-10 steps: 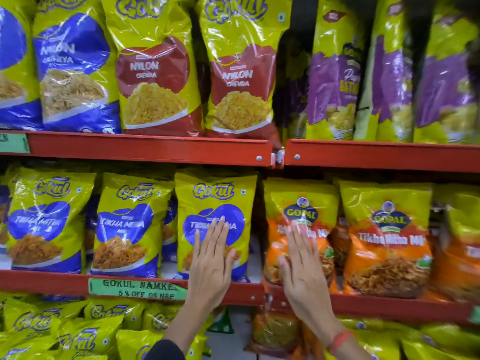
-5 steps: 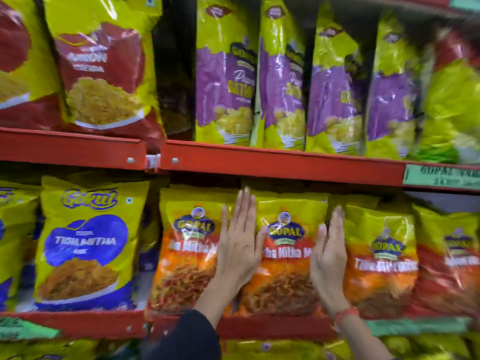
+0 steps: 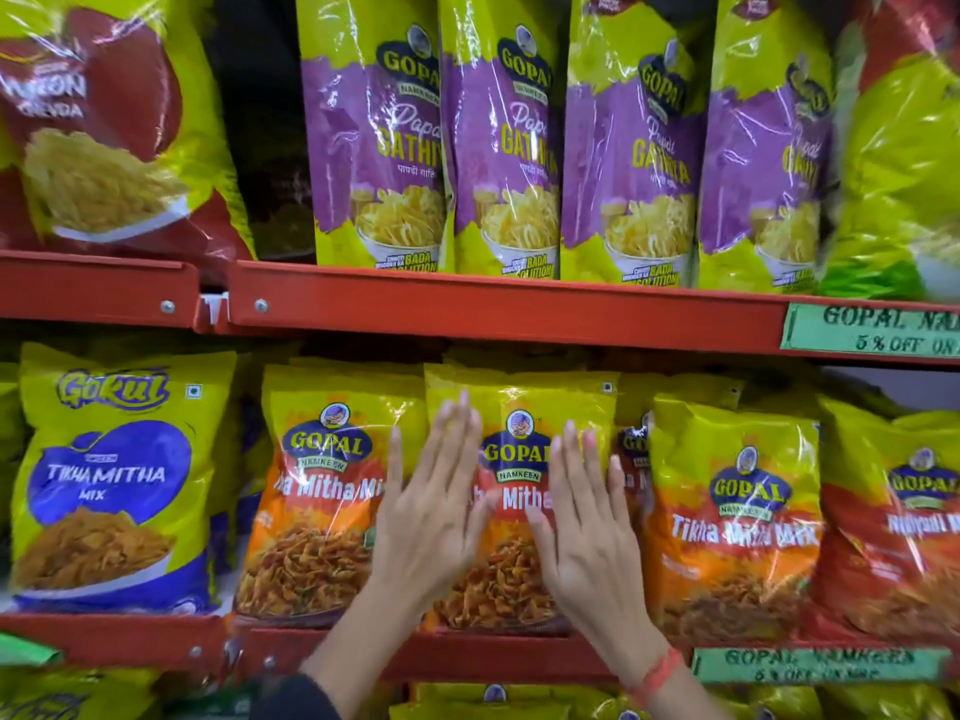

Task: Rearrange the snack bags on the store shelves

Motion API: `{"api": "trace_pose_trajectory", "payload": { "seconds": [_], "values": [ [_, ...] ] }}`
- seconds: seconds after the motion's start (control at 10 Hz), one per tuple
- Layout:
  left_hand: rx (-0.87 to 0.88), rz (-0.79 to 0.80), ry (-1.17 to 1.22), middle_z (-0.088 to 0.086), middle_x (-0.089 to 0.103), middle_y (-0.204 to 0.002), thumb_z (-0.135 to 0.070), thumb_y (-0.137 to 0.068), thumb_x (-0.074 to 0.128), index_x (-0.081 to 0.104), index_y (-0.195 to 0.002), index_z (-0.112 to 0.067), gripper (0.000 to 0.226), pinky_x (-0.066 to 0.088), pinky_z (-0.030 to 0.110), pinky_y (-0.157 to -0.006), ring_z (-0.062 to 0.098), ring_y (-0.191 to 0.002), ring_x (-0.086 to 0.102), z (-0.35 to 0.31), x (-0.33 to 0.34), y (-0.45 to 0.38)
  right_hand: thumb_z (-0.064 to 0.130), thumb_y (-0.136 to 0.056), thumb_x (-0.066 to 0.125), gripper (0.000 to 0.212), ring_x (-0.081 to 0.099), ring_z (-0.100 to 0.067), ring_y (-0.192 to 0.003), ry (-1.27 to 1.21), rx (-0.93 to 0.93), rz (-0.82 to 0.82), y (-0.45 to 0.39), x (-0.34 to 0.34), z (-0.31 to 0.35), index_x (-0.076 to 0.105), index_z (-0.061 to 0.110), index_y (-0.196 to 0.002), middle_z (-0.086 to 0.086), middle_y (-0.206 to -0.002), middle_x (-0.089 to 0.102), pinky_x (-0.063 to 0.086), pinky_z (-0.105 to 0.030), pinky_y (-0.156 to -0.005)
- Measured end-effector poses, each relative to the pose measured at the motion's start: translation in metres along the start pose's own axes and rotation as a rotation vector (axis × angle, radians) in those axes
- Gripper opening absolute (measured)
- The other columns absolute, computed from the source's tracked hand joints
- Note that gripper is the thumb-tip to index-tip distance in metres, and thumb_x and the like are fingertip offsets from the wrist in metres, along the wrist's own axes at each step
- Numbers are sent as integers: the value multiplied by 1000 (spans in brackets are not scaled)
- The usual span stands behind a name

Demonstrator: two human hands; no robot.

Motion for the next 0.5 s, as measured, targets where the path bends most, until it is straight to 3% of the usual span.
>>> {"api": "trace_pose_trajectory", "payload": {
  "seconds": [0.1, 0.2, 0.3, 0.4, 0.5],
  "values": [
    [85, 125, -24, 6, 18, -163, -52, -99, 21, 21, -153, -10, 68, 6, 51, -121, 21, -149, 20, -14, 17, 32, 42, -104, 27, 63, 13, -25, -154, 36, -50, 113, 31, 12, 4, 21, 5, -155, -11, -166, 15, 17, -46, -123],
    [59, 193, -36, 7, 24, -161, -52, -98, 21, 28, -150, -8, 69, 14, 52, -118, 23, -147, 26, -10, 24, 38, 44, -104, 23, 64, 15, -26, -153, 43, -13, 186, 38, 15, -2, 25, 3, -153, -14, -164, 20, 23, -48, -119],
    [65, 228, -78, 6, 21, -161, -55, -97, 21, 27, -151, -8, 71, 15, 50, -118, 21, -148, 24, -6, 15, 37, 44, -103, 24, 65, 18, -27, -152, 71, 12, 211, 37, 8, 1, 25, 2, -153, -15, -164, 20, 25, -49, -118],
    [63, 183, -38, 7, 18, -162, -54, -98, 22, 23, -152, -9, 71, 15, 50, -119, 20, -149, 21, 4, -13, 47, 45, -103, 27, 66, 16, -27, -153, 41, -10, 152, 38, -11, 19, 24, 2, -153, -15, -164, 18, 24, -50, -119],
    [12, -6, -54, 6, 14, -162, -49, -98, 25, 16, -153, -9, 69, 7, 47, -122, 19, -150, 16, 44, -70, 38, 45, -103, 29, 66, 15, -27, -153, 25, -65, 35, 6, -44, 56, 22, 3, -153, -16, -163, 21, 23, -50, -120]
  ]
}}
Point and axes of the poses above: each hand's wrist, its own y-axis away from the middle knuckle, its own x-axis out of the palm, z = x × y, the point moved 7 cm from there along -y, towards the middle knuckle
